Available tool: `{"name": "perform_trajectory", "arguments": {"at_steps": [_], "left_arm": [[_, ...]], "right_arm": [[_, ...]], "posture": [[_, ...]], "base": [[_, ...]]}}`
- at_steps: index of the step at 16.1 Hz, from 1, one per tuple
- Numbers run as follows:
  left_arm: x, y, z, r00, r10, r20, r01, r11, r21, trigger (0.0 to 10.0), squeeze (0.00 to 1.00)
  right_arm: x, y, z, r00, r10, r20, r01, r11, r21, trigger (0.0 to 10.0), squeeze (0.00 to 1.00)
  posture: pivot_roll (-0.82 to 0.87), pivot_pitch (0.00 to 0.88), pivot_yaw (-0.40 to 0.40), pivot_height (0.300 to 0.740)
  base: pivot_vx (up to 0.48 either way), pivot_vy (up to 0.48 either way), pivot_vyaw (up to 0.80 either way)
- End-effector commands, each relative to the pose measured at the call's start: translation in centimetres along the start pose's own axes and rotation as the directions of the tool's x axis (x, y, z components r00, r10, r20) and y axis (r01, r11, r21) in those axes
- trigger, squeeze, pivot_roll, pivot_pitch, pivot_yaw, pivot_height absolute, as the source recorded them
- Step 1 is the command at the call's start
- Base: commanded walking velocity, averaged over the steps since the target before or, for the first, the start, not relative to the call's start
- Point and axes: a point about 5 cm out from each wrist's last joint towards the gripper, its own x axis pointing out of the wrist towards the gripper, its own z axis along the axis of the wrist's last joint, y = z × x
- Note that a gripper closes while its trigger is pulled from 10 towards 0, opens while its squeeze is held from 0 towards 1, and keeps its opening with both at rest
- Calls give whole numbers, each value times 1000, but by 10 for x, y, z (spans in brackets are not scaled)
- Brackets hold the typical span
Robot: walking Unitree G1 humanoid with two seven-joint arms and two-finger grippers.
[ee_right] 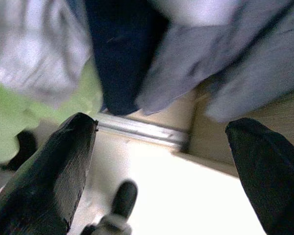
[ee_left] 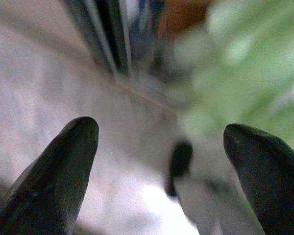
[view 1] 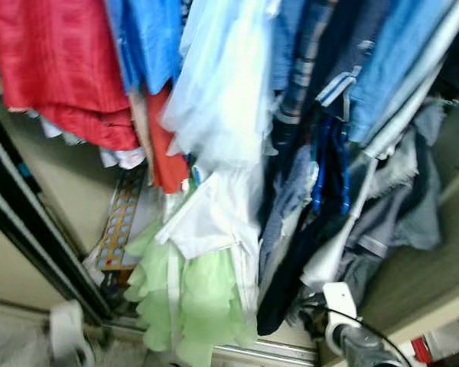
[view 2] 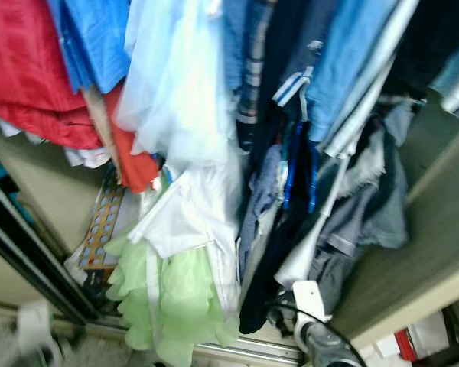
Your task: Clean up the room
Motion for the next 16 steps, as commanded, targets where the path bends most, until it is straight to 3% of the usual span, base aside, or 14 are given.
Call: {"name": "perform_trajectory", "arguments": {"at_steps": [1, 3, 5, 6, 9, 12, 14, 15, 16], "left_arm": [[-1, 0, -4, 1000, -12, -3, 12, 999, 46, 10000, 0], [1, -7, 23, 987, -100, 123, 89, 992, 94, 10000, 0], [1, -12, 52, 959, -167, 228, 139, 981, 135, 10000, 0], [-1, -22, 68, 925, -239, 296, 187, 963, 192, 10000, 0], [-11, -42, 70, 848, -389, 360, 301, 913, 276, 10000, 0], [-34, -51, 64, 781, -454, 428, 360, 888, 285, 10000, 0], [-65, -55, 70, 706, -511, 490, 389, 858, 334, 10000, 0], [-73, -54, 75, 683, -514, 519, 383, 857, 345, 10000, 0], [-83, -51, 86, 637, -510, 578, 374, 860, 347, 10000, 0]], "right_arm": [[-1, -9, 9, 999, -27, 42, 27, 1000, 2, 10000, 0], [-1, -15, 28, 990, -41, 137, 41, 999, 9, 10000, 0], [-2, -23, 65, 959, -52, 278, 57, 998, -10, 10000, 0], [-6, -25, 89, 925, -33, 379, 45, 999, -21, 10000, 0], [-15, -18, 114, 843, 43, 537, 2, 997, -82, 10000, 0], [-31, -3, 119, 758, 87, 647, -27, 994, -102, 10000, 0], [-56, 11, 115, 709, 118, 695, -57, 992, -110, 10000, 0], [-65, 14, 115, 687, 133, 714, -73, 991, -114, 10000, 0], [-79, 16, 115, 664, 150, 733, -70, 988, -139, 10000, 0]], "posture": [[91, 0, -25, 740], [88, 0, -22, 740], [104, 0, -20, 740], [110, 0, -23, 740], [109, 0, -24, 740], [100, 0, -21, 740], [98, 12, -16, 740], [99, 15, -12, 740], [98, 16, -11, 740]], "base": [[0, 0, 0], [0, 0, 0], [0, 0, 0], [0, 0, 0], [0, 0, 0], [0, 0, 0], [0, 0, 0], [0, 0, 0], [0, 0, 0]]}}
